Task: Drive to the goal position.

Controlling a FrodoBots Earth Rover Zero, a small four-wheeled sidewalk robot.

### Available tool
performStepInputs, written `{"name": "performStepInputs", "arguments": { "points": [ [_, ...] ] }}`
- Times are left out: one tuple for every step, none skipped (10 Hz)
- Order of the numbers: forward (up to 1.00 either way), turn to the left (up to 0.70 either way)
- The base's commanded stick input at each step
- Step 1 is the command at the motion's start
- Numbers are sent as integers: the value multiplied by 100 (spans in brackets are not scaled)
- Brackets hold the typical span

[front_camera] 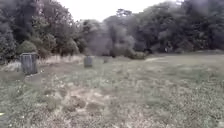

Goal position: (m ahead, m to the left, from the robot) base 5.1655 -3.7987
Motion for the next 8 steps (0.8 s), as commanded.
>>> {"name": "performStepInputs", "arguments": {
  "points": [
    [50,0],
    [50,0],
    [50,0],
    [50,0],
    [50,0],
    [50,0],
    [50,-6],
    [50,-10]
  ]
}}
